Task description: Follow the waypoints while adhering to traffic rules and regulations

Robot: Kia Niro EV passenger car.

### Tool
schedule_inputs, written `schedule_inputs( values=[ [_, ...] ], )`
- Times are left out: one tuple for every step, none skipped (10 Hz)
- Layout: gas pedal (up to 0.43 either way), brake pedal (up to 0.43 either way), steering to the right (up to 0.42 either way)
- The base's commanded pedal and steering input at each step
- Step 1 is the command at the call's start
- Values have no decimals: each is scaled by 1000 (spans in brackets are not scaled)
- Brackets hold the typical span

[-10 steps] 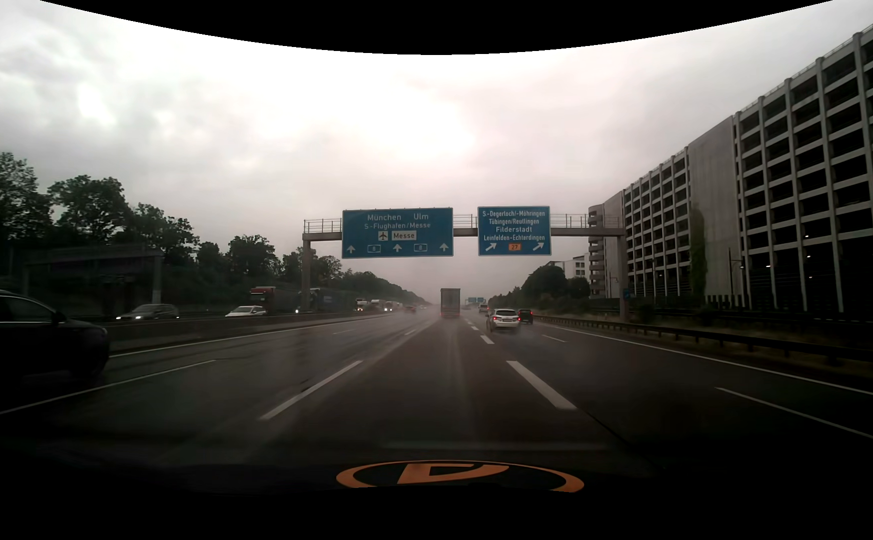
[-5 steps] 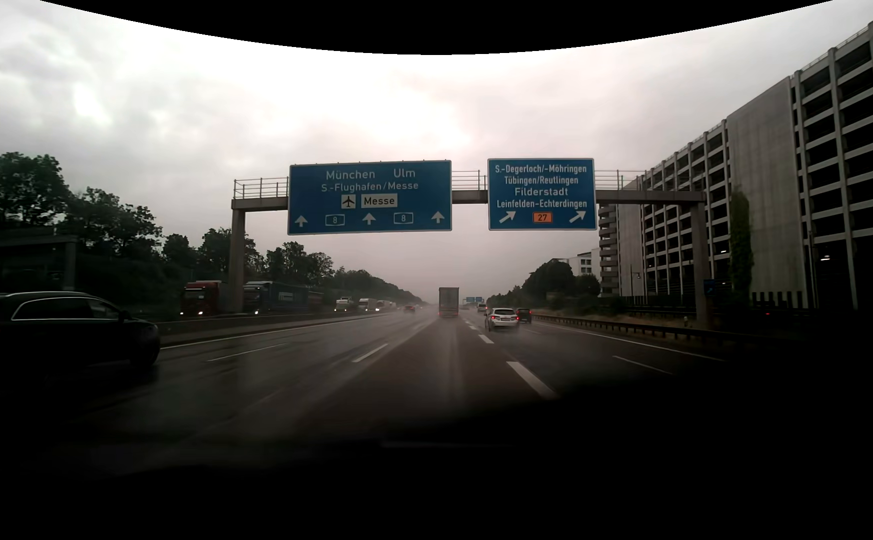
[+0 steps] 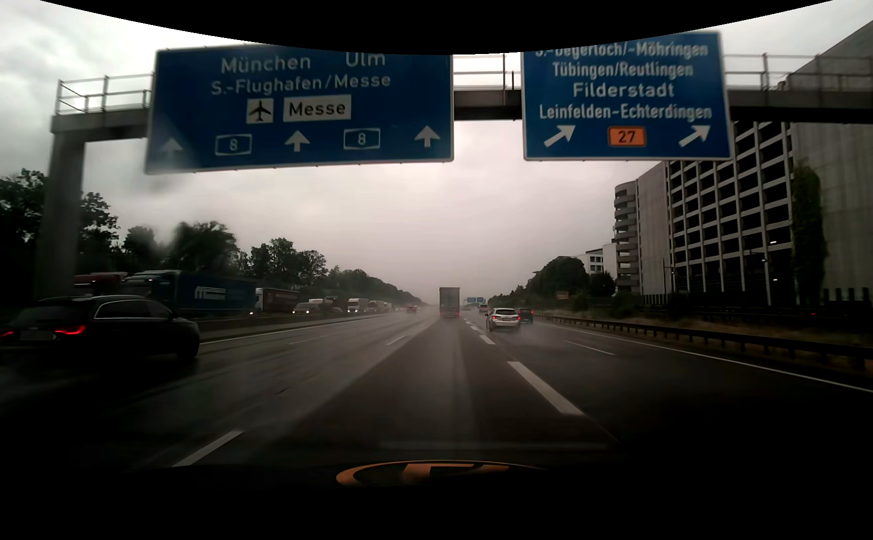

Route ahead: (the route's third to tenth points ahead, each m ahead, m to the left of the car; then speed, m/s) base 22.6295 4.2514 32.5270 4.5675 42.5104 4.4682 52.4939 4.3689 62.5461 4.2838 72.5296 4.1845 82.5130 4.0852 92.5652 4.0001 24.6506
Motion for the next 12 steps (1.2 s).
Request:
schedule_inputs(
  values=[
    [150,0,-2],
    [150,0,-1],
    [150,0,-1],
    [150,0,0],
    [150,0,-1],
    [157,0,0],
    [157,0,-1],
    [157,0,-1],
    [157,0,-1],
    [157,0,-1],
    [157,0,-1],
    [157,0,-2]
  ],
)
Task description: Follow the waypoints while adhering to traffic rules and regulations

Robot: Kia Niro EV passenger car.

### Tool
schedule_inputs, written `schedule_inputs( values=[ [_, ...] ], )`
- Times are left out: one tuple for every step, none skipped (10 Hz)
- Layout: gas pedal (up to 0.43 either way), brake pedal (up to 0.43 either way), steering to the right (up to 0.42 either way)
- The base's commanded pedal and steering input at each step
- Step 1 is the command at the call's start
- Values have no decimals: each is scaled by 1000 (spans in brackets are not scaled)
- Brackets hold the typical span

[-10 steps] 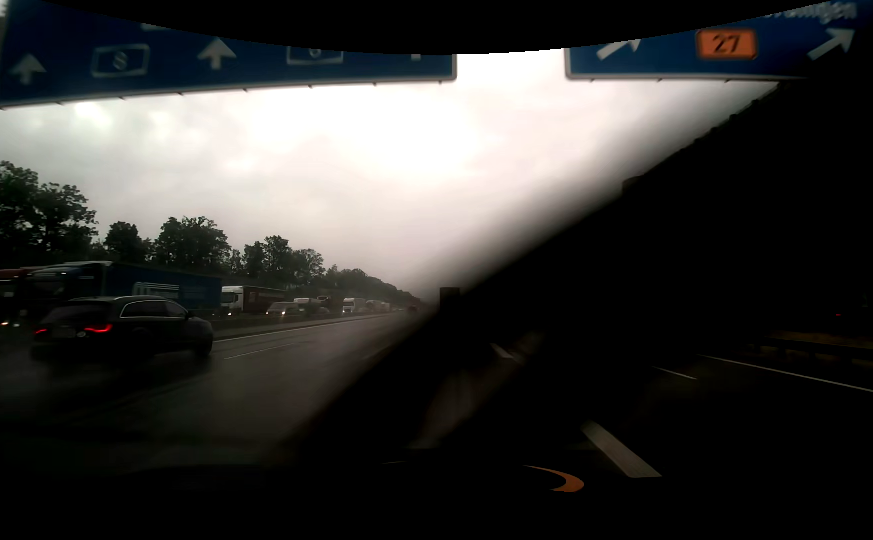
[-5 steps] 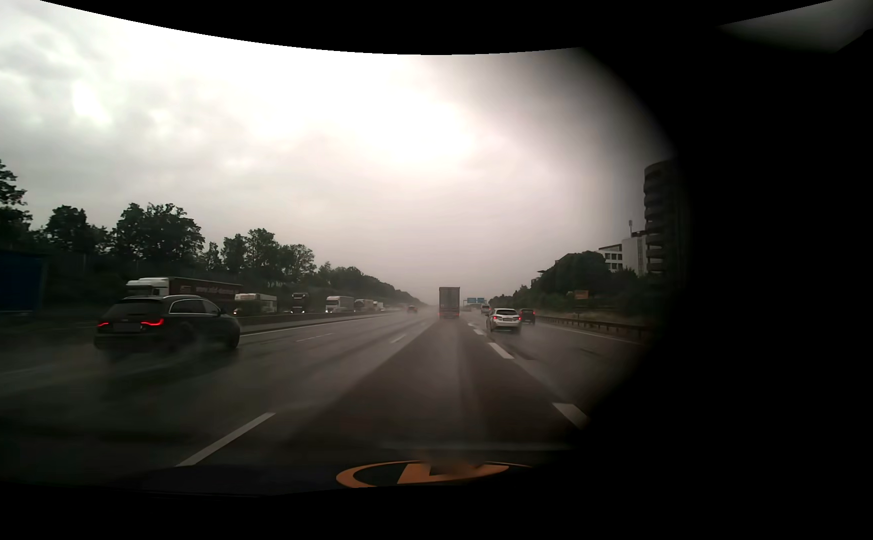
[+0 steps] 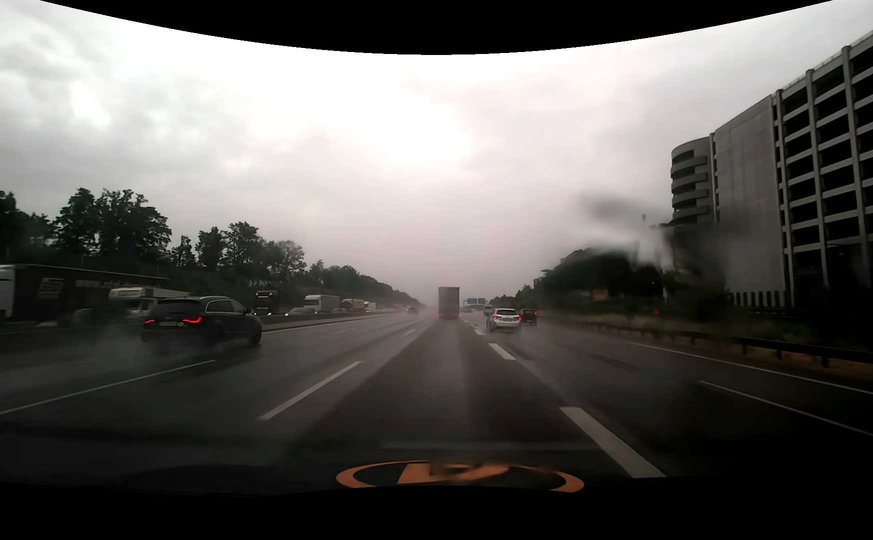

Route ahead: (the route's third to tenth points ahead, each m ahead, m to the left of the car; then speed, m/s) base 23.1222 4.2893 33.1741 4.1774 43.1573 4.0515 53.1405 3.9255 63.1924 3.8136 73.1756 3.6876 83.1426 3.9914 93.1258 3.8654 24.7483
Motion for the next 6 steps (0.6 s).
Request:
schedule_inputs(
  values=[
    [98,0,-1],
    [0,0,-2],
    [0,0,-2],
    [8,0,-2],
    [59,0,-2],
    [98,0,-2]
  ],
)
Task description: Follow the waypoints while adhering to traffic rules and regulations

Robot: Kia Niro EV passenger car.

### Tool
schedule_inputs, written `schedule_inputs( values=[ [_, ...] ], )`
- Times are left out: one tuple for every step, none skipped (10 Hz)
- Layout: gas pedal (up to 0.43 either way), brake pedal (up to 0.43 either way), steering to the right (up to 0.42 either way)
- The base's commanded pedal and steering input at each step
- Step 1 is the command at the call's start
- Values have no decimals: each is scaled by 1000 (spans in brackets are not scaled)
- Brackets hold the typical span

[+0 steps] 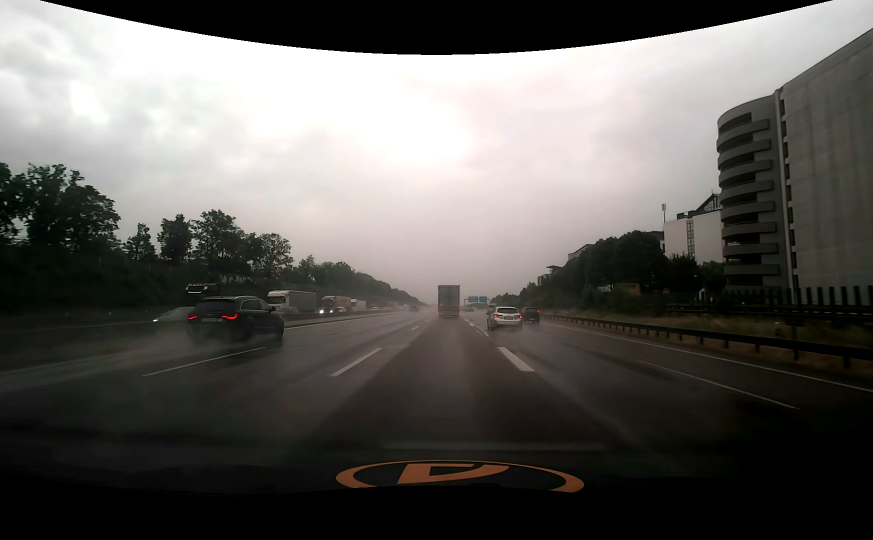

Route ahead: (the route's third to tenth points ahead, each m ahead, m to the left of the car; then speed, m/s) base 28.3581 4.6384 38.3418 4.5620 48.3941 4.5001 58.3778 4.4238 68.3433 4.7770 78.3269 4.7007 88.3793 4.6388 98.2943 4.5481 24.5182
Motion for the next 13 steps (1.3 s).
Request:
schedule_inputs(
  values=[
    [110,0,-2],
    [110,0,-3],
    [110,0,-3],
    [110,0,-3],
    [118,0,-3],
    [118,0,-3],
    [118,0,-3],
    [118,0,-3],
    [118,0,-1],
    [118,0,-1],
    [118,0,-1],
    [118,0,0],
    [118,0,0]
  ],
)
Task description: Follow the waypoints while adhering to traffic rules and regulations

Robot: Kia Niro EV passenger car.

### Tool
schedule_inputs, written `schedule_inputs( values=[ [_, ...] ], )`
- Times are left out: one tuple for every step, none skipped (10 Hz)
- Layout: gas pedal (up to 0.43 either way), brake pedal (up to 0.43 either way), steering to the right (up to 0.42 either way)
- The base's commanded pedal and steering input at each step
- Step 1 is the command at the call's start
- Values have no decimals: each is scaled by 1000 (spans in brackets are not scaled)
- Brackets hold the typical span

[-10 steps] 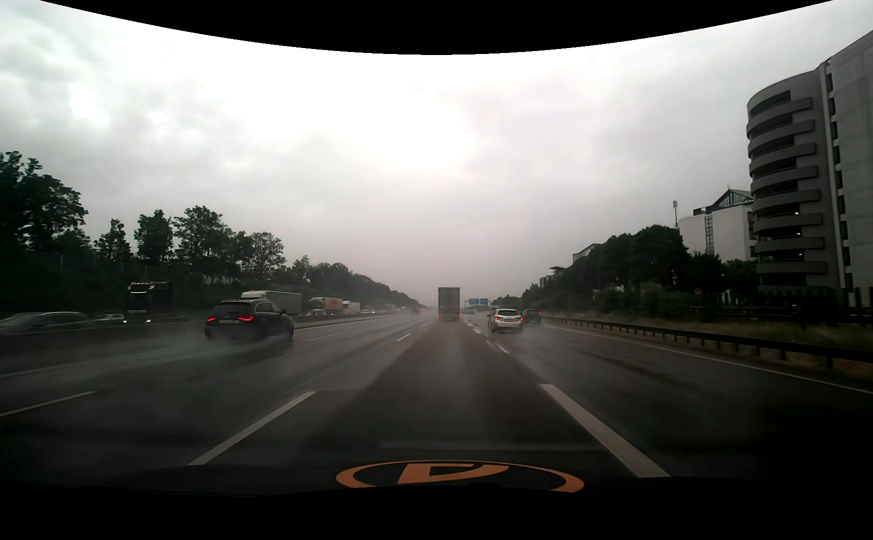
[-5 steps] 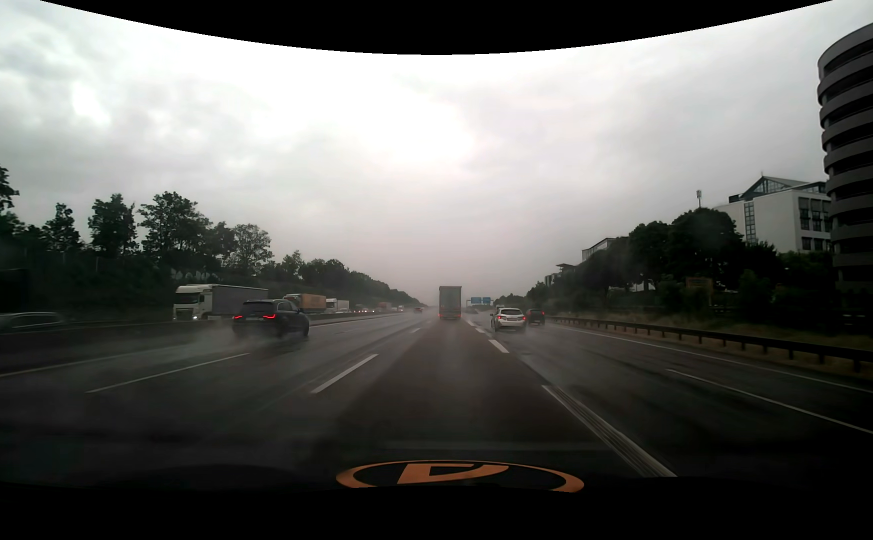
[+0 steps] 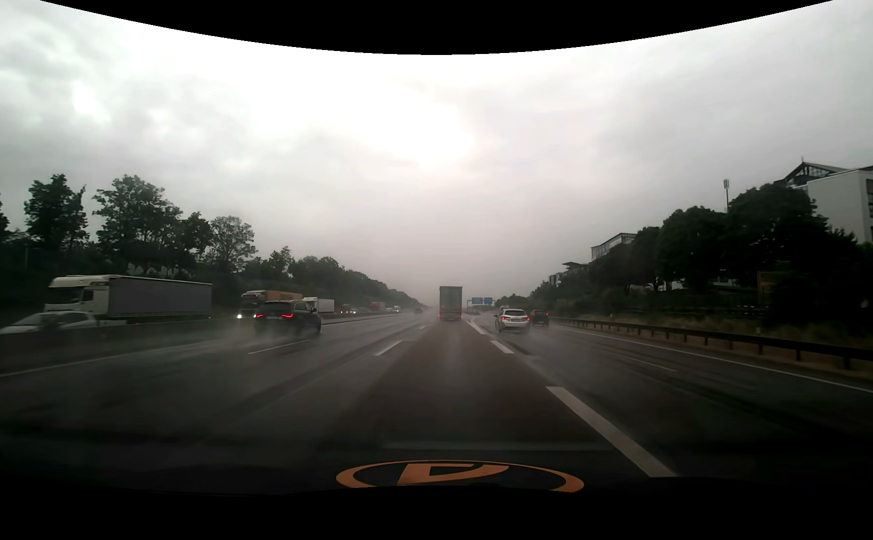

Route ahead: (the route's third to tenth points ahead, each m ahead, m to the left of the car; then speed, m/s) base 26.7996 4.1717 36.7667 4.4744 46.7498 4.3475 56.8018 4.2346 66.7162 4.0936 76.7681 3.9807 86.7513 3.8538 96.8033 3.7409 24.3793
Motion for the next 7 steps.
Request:
schedule_inputs(
  values=[
    [118,0,0],
    [130,0,0],
    [130,0,0],
    [130,0,0],
    [130,0,0],
    [130,0,0],
    [130,0,0]
  ],
)
